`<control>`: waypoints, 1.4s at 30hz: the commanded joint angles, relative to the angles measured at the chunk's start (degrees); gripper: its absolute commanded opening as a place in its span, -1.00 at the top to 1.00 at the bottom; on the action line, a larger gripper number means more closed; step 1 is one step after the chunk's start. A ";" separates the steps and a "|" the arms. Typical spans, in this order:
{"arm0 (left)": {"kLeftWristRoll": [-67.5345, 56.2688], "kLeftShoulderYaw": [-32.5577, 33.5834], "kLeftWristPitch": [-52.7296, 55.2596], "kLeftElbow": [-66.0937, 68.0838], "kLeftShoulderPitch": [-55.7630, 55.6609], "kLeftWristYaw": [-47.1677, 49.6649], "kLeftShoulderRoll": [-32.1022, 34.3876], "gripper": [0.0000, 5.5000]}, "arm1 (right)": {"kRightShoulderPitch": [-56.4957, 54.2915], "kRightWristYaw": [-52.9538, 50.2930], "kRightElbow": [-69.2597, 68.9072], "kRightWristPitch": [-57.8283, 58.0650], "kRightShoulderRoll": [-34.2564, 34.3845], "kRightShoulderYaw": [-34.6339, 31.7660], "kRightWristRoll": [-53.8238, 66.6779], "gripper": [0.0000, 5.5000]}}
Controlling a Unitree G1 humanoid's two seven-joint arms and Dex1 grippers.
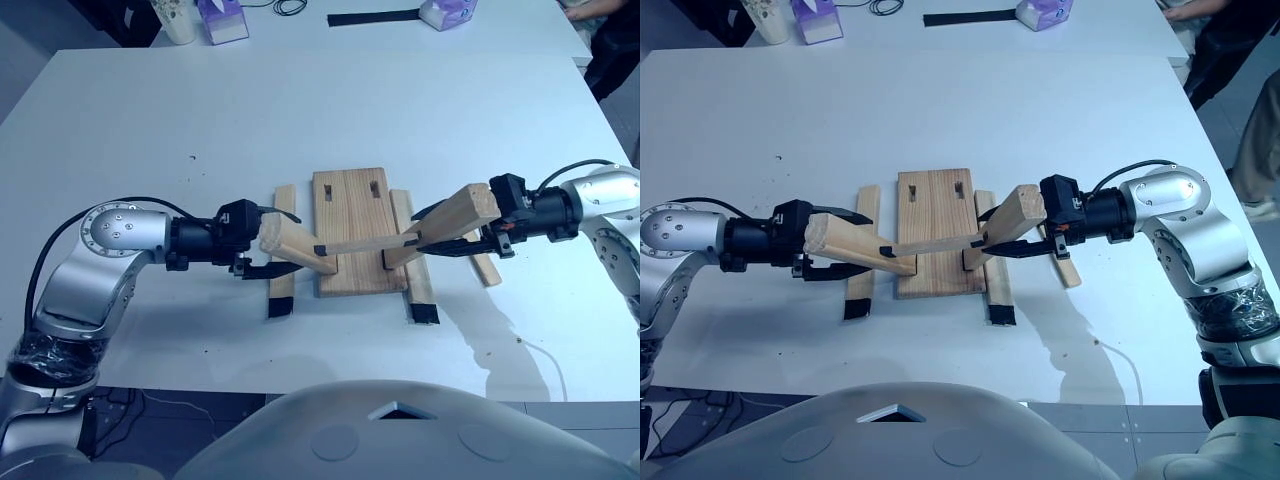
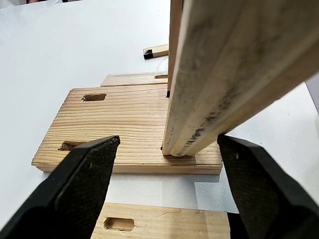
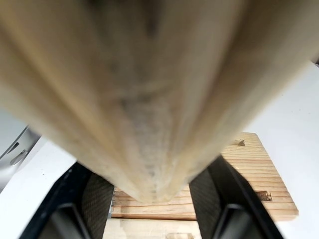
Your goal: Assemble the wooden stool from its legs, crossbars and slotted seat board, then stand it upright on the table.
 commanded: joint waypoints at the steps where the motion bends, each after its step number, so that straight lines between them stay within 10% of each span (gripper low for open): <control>1: -0.48 -1.22 0.64 -0.70 -1.47 2.14 -1.91 -0.32 | 4.47 3.34 -1.33 1.48 -2.12 5.38 -6.09 0.27; 29: 0.16 -2.53 1.41 1.97 -4.43 2.98 -2.69 -0.32 | 1.13 2.62 1.44 -2.31 -2.41 10.28 -11.67 0.27; 42: -13.70 -0.62 16.62 12.56 -27.08 4.44 -11.12 -0.03 | 0.30 2.38 2.68 -1.89 -2.59 11.11 -10.37 0.27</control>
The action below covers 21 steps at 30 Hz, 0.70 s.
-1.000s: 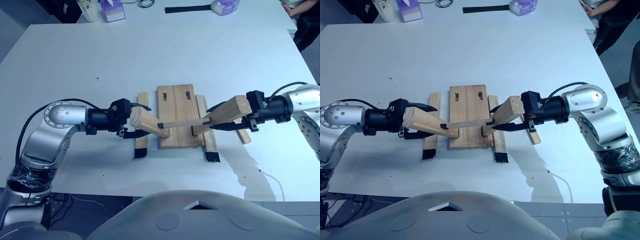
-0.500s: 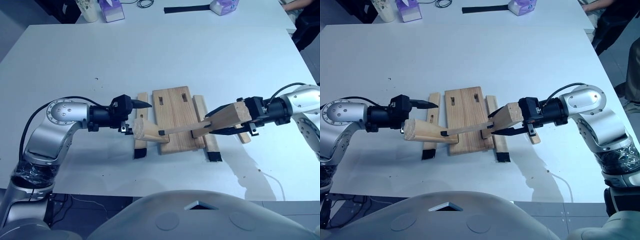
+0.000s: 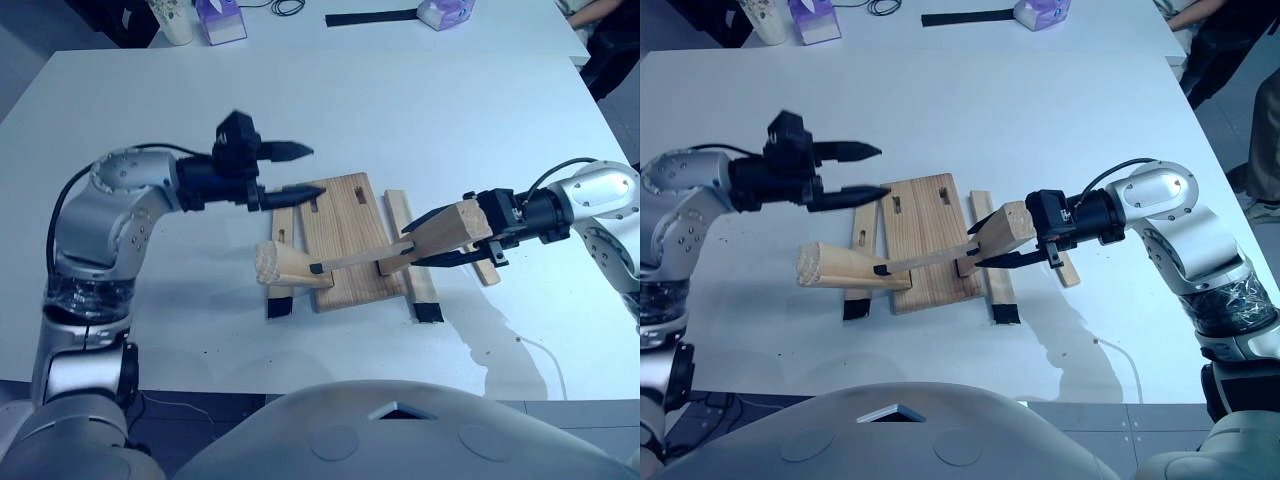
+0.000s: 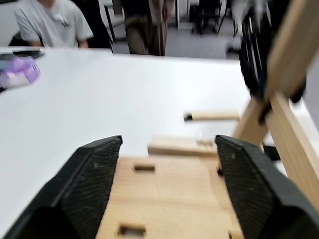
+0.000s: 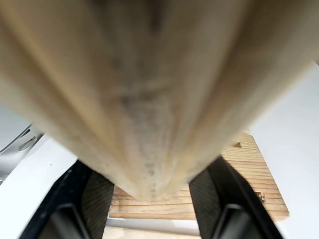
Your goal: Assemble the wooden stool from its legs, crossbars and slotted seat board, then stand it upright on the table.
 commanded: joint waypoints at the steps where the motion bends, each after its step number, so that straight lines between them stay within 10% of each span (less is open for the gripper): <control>1: -3.86 -2.86 4.57 0.28 -6.77 -3.16 -1.86 0.06 | 3.09 0.97 2.88 4.21 -1.32 5.91 -9.52 0.27; 21: 4.37 -21.00 -0.04 0.30 -5.73 -14.49 -3.94 0.07 | -0.53 1.89 5.22 2.48 0.44 10.11 -11.66 0.27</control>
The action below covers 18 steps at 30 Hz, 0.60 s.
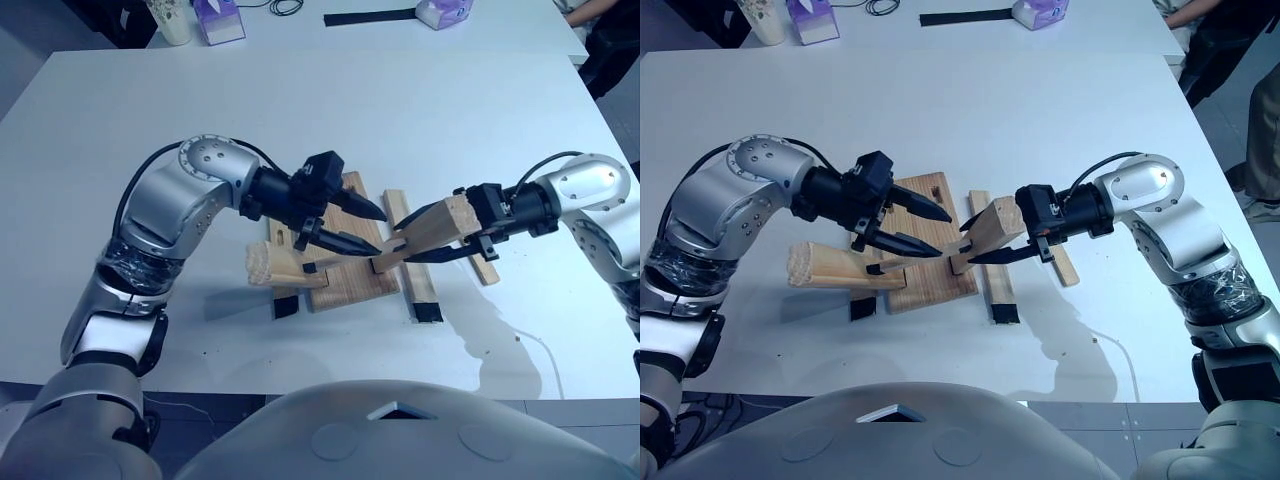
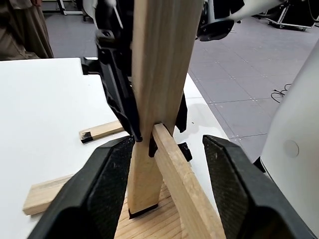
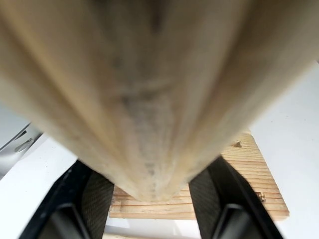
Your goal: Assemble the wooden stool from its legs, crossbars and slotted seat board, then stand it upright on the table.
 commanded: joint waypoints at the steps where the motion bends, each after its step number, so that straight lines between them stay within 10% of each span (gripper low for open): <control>1: 2.72 -2.56 -0.87 3.86 2.19 -0.48 -0.48 0.07 | 3.60 1.88 2.98 2.53 -1.27 6.94 -11.57 0.27; 13: 6.88 -10.08 1.04 16.49 5.62 -1.03 -2.56 0.07 | 2.57 2.85 4.11 0.57 -1.44 9.05 -13.79 0.27; 18: 0.95 -2.29 4.48 16.00 4.12 2.28 -3.48 0.07 | 2.29 2.59 3.87 0.68 -1.74 8.79 -13.10 0.27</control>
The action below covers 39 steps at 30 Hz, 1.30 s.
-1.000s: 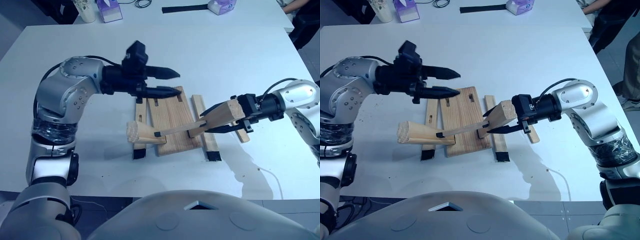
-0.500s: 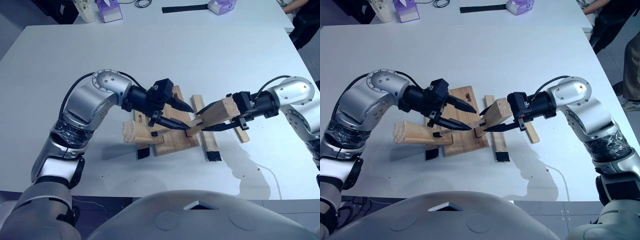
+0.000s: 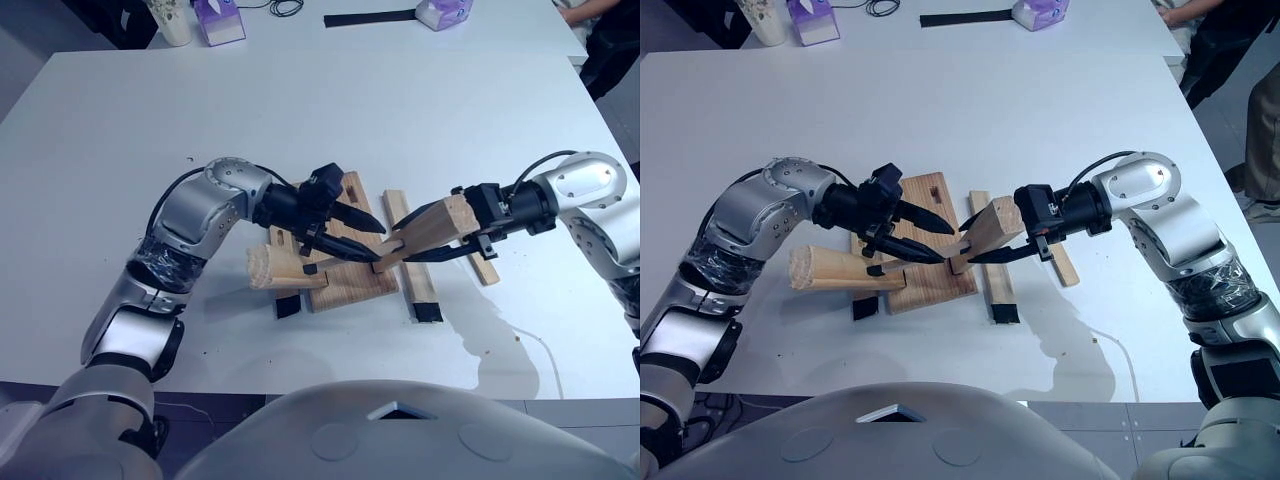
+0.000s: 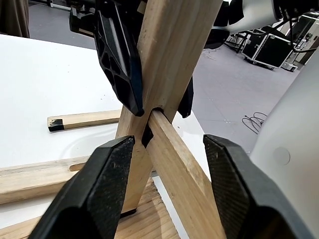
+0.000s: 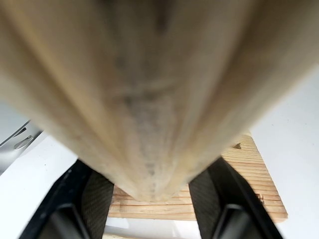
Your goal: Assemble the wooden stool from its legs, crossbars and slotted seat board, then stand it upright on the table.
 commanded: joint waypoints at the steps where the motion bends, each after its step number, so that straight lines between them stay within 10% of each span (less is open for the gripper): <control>1: 0.90 3.71 5.97 2.39 1.90 6.57 0.81 0.07 | 3.45 1.95 2.32 2.92 -1.75 7.26 -12.98 0.27; 11: -3.94 22.94 5.95 1.47 -2.83 5.66 12.30 0.07 | 5.14 0.36 0.91 3.92 -2.75 5.66 -11.19 0.27; 19: 16.45 26.18 -26.08 -7.97 34.47 -7.07 32.99 -0.41 | 8.23 -1.44 -3.14 6.86 -5.39 1.68 -7.25 0.27; 30: 7.18 26.57 -19.33 -20.29 34.48 -2.09 27.42 -0.50 | 7.87 -0.59 -4.04 8.13 -5.20 1.29 -7.37 0.27; 39: -1.10 27.33 -12.21 -25.46 32.99 2.22 24.10 0.05 | 7.07 0.28 -3.25 7.63 -5.06 1.75 -7.86 0.27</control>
